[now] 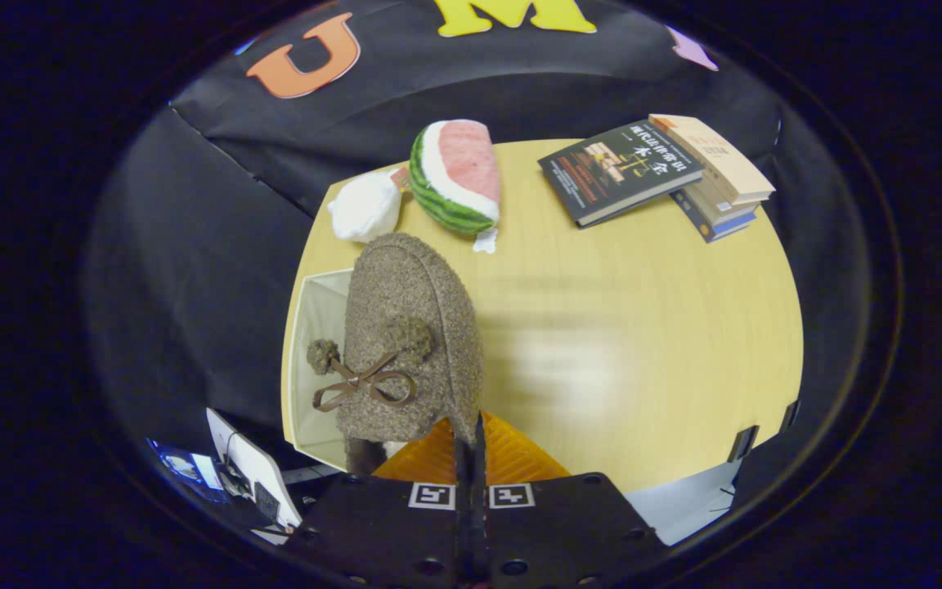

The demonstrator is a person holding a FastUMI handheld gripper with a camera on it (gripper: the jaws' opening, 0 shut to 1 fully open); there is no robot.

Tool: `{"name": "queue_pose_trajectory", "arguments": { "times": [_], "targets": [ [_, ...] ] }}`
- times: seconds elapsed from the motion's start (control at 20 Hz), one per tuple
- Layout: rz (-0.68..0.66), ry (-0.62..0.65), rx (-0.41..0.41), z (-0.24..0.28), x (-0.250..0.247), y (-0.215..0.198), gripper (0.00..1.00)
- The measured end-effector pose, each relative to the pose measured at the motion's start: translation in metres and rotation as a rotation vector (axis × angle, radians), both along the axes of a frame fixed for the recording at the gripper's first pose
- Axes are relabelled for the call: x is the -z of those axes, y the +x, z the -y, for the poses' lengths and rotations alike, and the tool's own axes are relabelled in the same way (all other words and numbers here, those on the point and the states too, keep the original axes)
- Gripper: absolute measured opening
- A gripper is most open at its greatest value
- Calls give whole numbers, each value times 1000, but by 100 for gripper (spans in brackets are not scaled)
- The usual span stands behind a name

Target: Open the storage box then place both shoes into the box .Put the left shoe in first, then the right shoe, with the right side of both shoes facing outward in a uniform manner.

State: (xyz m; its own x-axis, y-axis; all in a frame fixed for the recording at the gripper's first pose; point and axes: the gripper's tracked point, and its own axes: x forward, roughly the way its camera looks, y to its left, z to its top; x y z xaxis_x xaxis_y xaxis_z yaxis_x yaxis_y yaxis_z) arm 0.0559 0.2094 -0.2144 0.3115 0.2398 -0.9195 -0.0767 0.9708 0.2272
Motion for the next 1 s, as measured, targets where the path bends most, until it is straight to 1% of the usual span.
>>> {"name": "queue_pose_trajectory", "arguments": {
  "times": [0.05, 0.15, 0.35, 0.5, 0.65, 0.8, 1.0],
  "targets": [
    [-1, -3, -16, -17, 4, 2, 0],
    [-23, -7, -11, -46, 18, 4, 1],
    [-80, -31, 51, -77, 53, 8, 1],
    [-107, -107, 111, -74, 83, 10, 1],
    [-94, -181, 179, -66, 102, 19, 0],
    [-103, -206, 196, -69, 114, 23, 1],
    [-72, -291, 216, -61, 122, 28, 0]
  ]
}}
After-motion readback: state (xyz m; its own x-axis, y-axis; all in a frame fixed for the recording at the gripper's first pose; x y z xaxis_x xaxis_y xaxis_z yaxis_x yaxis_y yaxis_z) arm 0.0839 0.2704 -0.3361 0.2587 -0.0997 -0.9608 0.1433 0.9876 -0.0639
